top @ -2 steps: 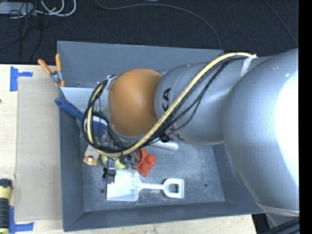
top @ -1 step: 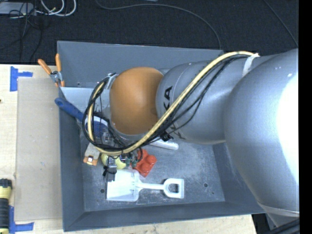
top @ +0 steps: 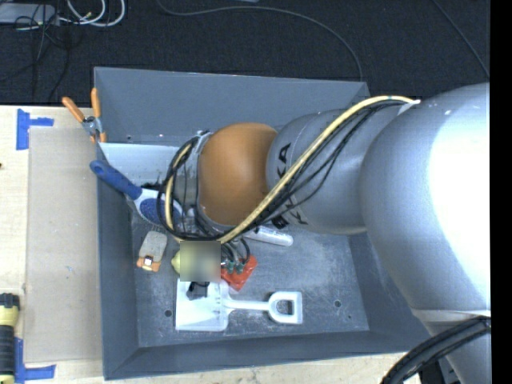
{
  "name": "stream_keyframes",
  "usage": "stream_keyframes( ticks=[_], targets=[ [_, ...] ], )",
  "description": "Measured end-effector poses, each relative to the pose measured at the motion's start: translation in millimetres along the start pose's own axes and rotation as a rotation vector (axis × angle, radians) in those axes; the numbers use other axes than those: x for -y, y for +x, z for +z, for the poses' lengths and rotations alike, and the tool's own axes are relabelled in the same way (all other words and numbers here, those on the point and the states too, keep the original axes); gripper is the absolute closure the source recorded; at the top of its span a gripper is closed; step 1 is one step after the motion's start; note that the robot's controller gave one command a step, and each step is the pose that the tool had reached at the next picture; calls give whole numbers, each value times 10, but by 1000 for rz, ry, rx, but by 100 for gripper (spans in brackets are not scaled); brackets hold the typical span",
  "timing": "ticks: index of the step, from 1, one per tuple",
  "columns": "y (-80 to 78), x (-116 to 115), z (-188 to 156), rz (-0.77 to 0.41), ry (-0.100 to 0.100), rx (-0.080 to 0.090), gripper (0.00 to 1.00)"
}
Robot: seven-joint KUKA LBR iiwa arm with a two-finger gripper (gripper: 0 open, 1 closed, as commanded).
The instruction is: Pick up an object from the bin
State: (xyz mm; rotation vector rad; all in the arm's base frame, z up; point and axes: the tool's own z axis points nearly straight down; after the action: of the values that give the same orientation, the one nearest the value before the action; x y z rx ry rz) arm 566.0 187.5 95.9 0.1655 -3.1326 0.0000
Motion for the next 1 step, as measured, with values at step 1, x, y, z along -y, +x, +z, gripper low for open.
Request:
stream_keyframes(
  ticks=[1],
  targets=[
    [-69,316,247,14,-2,0,0]
  ],
)
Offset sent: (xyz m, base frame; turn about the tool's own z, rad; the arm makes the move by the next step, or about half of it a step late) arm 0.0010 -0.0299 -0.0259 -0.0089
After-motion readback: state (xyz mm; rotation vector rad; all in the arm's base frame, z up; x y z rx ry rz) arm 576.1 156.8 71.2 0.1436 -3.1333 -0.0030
